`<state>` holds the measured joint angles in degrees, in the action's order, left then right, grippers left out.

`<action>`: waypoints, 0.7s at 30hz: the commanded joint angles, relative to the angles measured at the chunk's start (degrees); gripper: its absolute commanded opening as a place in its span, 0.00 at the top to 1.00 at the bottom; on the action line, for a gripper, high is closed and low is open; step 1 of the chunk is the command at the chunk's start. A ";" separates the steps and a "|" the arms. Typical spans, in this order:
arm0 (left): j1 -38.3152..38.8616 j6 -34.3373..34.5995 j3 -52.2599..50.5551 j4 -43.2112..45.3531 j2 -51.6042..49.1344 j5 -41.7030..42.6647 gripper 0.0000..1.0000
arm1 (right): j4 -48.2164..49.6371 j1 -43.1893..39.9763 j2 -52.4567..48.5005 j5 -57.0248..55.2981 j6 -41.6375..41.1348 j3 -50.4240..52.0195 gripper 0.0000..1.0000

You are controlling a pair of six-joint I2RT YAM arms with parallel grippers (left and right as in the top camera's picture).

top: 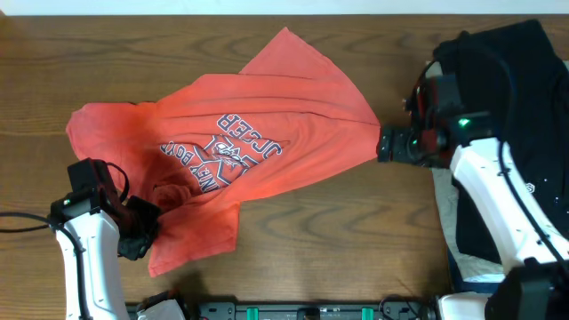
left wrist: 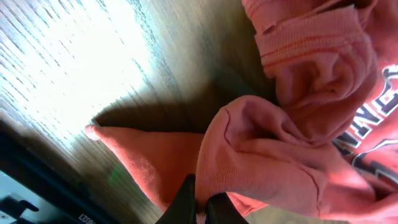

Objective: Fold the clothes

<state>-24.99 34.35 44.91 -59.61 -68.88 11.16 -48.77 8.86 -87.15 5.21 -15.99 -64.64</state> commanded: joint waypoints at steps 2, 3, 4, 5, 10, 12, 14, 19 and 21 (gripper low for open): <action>-0.37 -2.64 0.09 -0.52 0.28 -1.16 0.94 | 9.79 -0.17 -0.87 2.10 -5.88 8.79 0.17; -0.37 -2.64 0.09 -0.55 0.28 -1.16 0.94 | 13.38 -0.17 -1.01 2.82 -5.88 10.82 0.20; -0.37 -2.64 0.09 -0.59 0.28 -1.14 0.94 | 16.33 -0.17 -1.18 3.52 -5.92 12.39 0.21; -0.37 -2.64 0.09 -0.59 0.28 -1.16 0.94 | 19.54 -0.17 -1.44 4.33 -6.21 14.05 0.22; -0.37 -2.64 0.09 -0.59 0.28 -1.16 0.94 | 29.07 -0.17 -5.03 6.56 -10.36 18.69 0.29; -0.37 -2.64 0.09 -0.59 0.28 -1.16 0.94 | 31.54 -0.11 -8.04 8.98 -10.38 18.69 0.32; -0.37 -2.64 0.09 -0.57 0.28 -1.16 0.94 | 34.60 -0.04 -11.21 10.75 -12.00 18.69 0.33; -0.37 -2.64 0.09 -0.59 0.28 -1.16 0.94 | 41.79 0.00 -18.08 15.06 -17.00 18.69 0.37; -0.37 -2.64 0.09 -0.59 0.28 -1.16 0.94 | 44.63 -0.02 -20.46 15.13 -18.75 18.69 0.42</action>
<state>-25.06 32.67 44.86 -59.96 -68.88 11.14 -3.99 8.86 -101.93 18.39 -29.89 -47.81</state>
